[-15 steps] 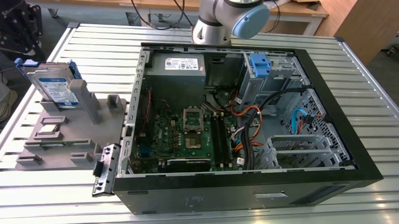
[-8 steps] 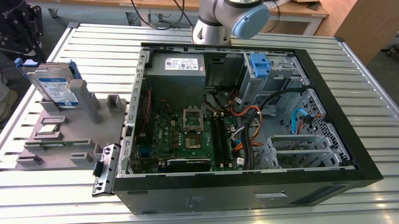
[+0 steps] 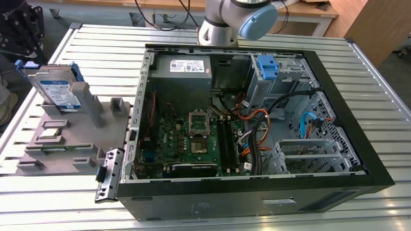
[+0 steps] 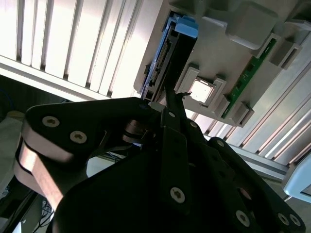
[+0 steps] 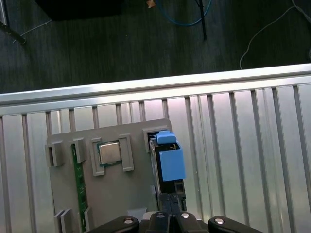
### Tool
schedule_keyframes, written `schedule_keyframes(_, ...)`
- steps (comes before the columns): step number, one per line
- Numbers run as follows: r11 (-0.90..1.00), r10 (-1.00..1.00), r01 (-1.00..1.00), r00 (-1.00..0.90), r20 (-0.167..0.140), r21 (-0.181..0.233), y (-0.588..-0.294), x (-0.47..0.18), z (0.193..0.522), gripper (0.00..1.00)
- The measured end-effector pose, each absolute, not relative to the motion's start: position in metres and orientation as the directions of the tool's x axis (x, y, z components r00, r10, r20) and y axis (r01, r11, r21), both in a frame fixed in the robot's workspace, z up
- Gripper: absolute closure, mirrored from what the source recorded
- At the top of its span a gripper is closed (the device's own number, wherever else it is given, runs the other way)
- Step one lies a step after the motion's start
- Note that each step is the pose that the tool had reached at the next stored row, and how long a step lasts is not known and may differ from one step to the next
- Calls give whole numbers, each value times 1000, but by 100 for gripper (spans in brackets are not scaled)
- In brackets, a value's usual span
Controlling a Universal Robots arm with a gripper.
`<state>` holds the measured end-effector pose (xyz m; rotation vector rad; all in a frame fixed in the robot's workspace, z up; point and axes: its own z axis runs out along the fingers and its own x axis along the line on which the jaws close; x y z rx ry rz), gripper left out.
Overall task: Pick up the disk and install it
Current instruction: 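Pick up the disk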
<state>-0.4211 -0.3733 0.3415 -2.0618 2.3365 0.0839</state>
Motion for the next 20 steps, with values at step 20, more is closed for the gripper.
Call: schedule_keyframes(20, 124, -990, -992, -125, -62, 27, -373, -420, 340, 89)
